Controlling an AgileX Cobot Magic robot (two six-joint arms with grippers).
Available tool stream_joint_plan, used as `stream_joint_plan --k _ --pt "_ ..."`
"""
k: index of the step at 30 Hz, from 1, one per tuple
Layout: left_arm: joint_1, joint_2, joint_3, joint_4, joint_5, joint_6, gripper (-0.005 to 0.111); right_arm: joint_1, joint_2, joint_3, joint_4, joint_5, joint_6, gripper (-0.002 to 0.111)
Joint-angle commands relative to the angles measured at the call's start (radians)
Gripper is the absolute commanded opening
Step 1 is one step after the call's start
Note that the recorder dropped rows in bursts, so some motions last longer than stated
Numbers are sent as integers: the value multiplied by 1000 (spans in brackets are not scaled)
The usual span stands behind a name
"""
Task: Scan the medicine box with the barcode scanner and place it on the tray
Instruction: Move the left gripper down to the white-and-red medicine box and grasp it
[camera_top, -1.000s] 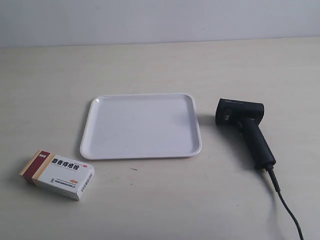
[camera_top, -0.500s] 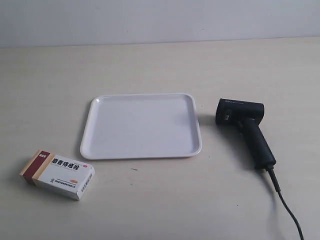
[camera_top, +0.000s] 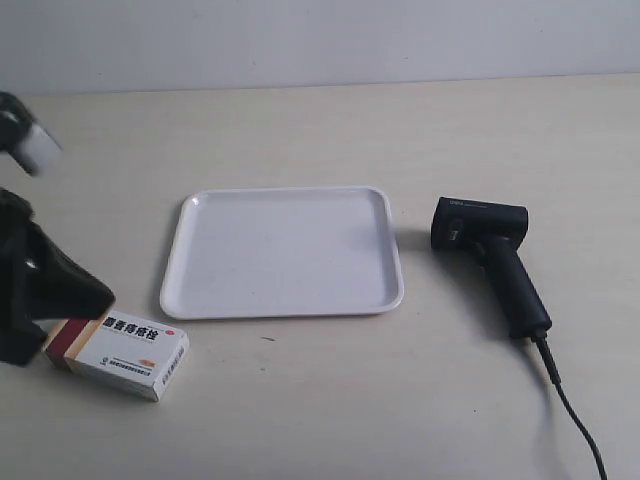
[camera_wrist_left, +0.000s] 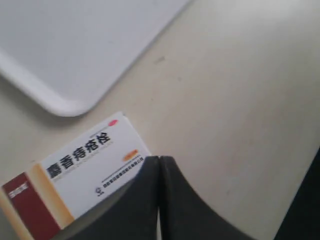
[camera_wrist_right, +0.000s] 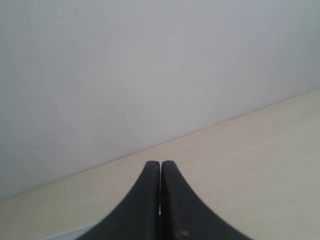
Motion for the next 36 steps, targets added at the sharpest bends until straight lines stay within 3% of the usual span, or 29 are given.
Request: stream_joint_plan --k 1,4,14,20,25,30,32,36 --pt "-103 133 -6 158 -22 0 0 -7 -6 4 -2 0 -8 1" --pt "-112 179 -6 225 -18 -79 0 -7 -6 4 6 0 -8 1" --pt "-112 197 -6 319 -49 -92 0 -7 -6 4 5 0 -7 1" --pt "-112 198 -6 447 -76 -114 2 -7 -6 4 5 3 -8 1" --pt "-119 198 -6 457 -106 -133 31 -7 -6 4 5 3 -8 1" --pt "-119 198 -6 457 -106 -107 83 -7 -6 4 5 7 -8 1" --pt "-119 203 -6 457 -121 6 105 -7 -6 4 5 7 -8 1" --pt "-119 235 -6 454 -228 131 105 -7 -6 4 5 11 -8 1"
